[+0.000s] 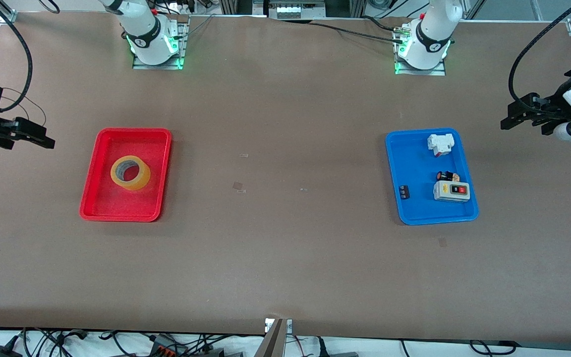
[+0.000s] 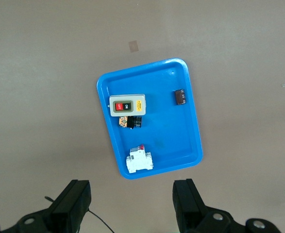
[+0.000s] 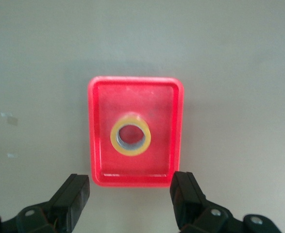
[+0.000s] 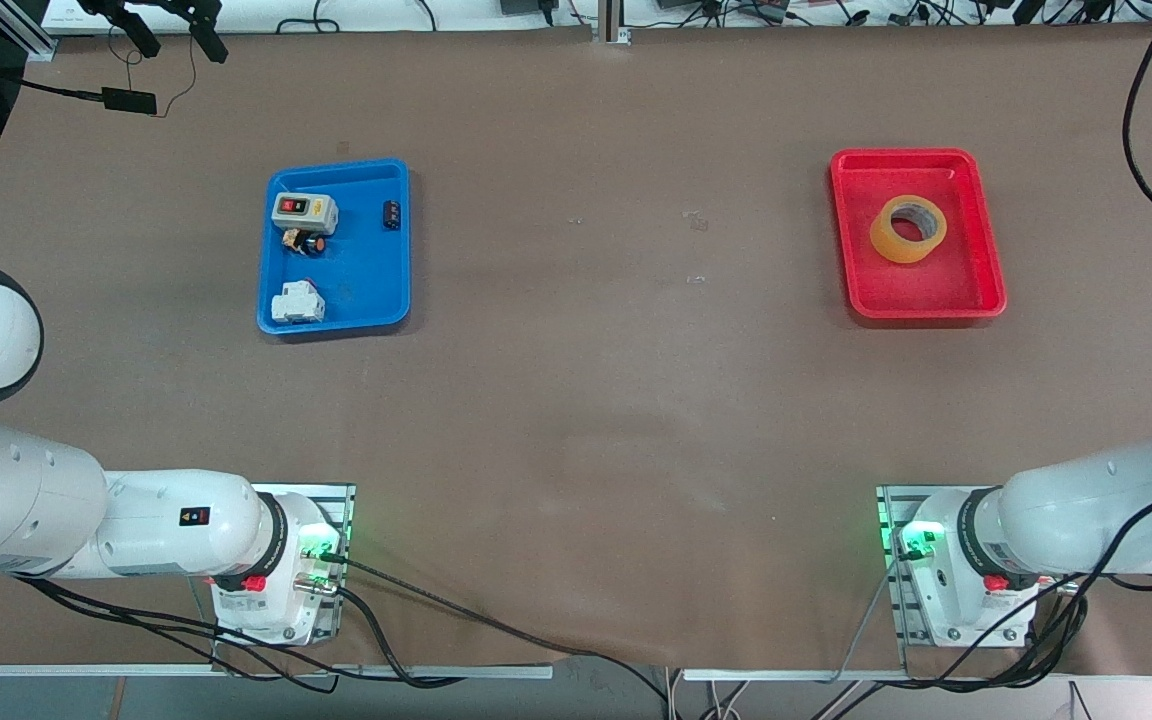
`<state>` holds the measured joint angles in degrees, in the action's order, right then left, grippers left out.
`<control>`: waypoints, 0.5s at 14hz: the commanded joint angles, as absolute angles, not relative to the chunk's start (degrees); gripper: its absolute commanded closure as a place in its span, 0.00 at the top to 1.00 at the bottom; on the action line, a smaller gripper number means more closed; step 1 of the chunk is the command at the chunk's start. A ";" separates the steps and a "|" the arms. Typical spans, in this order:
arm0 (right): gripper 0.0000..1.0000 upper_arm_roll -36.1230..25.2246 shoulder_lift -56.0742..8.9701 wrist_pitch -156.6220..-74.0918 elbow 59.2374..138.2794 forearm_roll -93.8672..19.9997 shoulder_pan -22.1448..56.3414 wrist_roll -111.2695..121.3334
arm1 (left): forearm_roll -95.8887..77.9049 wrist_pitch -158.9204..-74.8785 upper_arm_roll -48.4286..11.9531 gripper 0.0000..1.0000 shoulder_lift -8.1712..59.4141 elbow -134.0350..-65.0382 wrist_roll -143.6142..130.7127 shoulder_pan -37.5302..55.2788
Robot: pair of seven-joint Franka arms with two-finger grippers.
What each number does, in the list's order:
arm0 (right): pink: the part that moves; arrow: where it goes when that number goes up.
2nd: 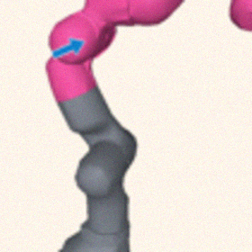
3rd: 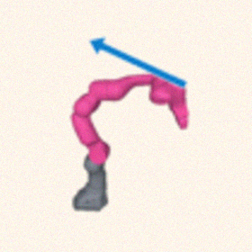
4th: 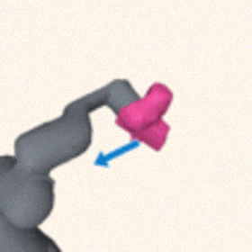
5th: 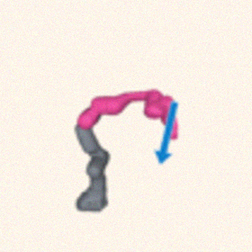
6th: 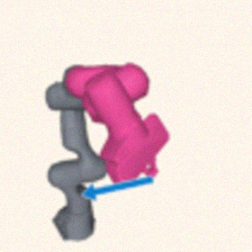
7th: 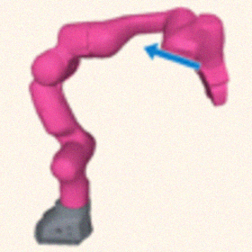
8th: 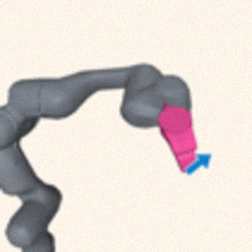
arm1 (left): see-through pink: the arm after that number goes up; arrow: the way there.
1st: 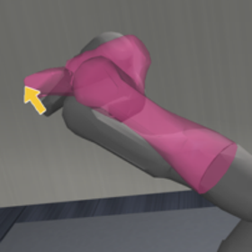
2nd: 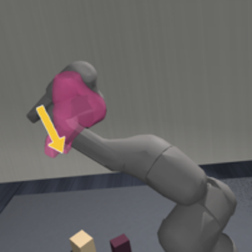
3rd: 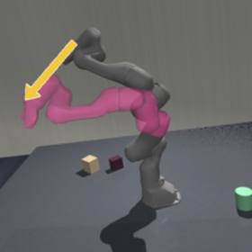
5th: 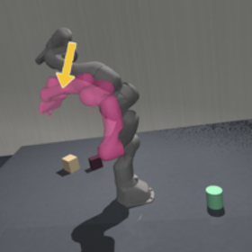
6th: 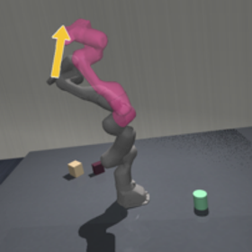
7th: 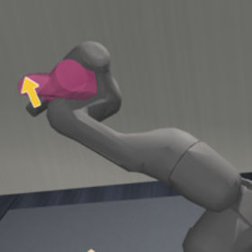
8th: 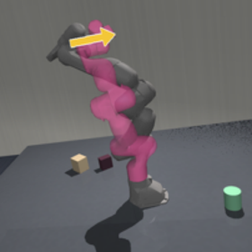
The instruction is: Place and move tape with both arms
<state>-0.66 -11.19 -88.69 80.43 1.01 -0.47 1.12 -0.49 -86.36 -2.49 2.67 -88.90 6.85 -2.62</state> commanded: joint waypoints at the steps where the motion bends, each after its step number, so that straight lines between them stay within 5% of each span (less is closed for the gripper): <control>1: 1.00 -0.70 -11.34 -90.34 79.53 0.17 -0.35 1.14 | 0.62 -85.08 -2.90 1.00 3.25 -87.27 6.15 -2.55; 7: 1.00 -1.05 3.24 -99.33 100.89 0.35 -0.70 1.76 | 0.62 -83.85 -2.90 1.00 3.16 -87.28 6.15 -2.64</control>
<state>-0.89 -3.85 -97.57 93.13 0.85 -0.54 1.12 -0.48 -85.75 -2.50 2.69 -88.90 6.85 -2.61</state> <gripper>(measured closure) 0.000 0.000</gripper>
